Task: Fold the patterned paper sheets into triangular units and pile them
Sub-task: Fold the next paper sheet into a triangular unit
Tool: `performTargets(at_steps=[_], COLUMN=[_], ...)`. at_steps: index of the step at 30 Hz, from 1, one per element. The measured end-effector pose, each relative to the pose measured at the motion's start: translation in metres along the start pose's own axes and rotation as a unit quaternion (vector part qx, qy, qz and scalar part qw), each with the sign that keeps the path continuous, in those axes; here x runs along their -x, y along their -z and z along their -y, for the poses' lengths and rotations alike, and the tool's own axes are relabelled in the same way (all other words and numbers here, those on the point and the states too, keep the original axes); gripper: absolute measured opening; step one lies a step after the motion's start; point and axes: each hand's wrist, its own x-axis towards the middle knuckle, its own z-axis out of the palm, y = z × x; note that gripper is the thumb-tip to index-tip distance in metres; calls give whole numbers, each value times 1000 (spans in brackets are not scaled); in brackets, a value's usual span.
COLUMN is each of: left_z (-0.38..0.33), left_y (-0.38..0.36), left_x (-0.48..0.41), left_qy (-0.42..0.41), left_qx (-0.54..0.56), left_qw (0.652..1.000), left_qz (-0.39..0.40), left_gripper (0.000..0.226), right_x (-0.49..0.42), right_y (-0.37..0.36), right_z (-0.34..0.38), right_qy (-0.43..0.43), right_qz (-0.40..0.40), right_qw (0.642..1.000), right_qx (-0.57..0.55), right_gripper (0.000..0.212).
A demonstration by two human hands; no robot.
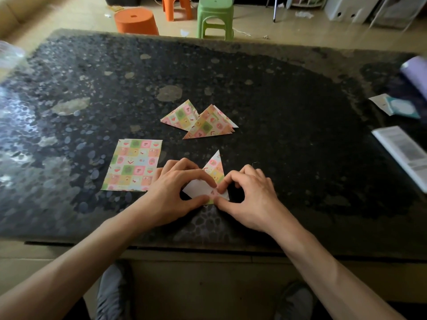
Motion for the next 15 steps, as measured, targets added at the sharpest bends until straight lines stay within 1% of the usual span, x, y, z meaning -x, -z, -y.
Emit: performTargets(at_steps=[2, 4, 5, 7, 9, 12, 15], left_z=[-1, -2, -3, -3, -2, -6, -12], left_y=[0, -2, -4, -5, -4, -5, -10], left_x=[0, 2, 3, 3, 3, 2, 3], left_qy=[2, 0, -2, -5, -3, 11, 16], left_qx=[5, 1, -1, -6, -11, -10, -14], left_qw=[1000, 1000, 1000, 1000, 1000, 999, 998], left_qz=[4, -9, -18, -28, -26, -34, -61], left_gripper=[29, 37, 36, 26, 20, 23, 23], right_x=[1, 1, 0, -2, -4, -4, -4], right_y=[-1, 0, 1, 5, 7, 7, 11], right_z=[1, 1, -1, -6, -9, -8, -10], right_qy=[1, 3, 4, 12, 20, 18, 16], right_qz=[-1, 4, 6, 6, 7, 14, 27], right_qw=[1000, 1000, 1000, 998, 997, 997, 996], right_qx=[-5, -14, -22, -56, -80, -74, -88], right_gripper=[26, 25, 24, 19, 16, 16, 19])
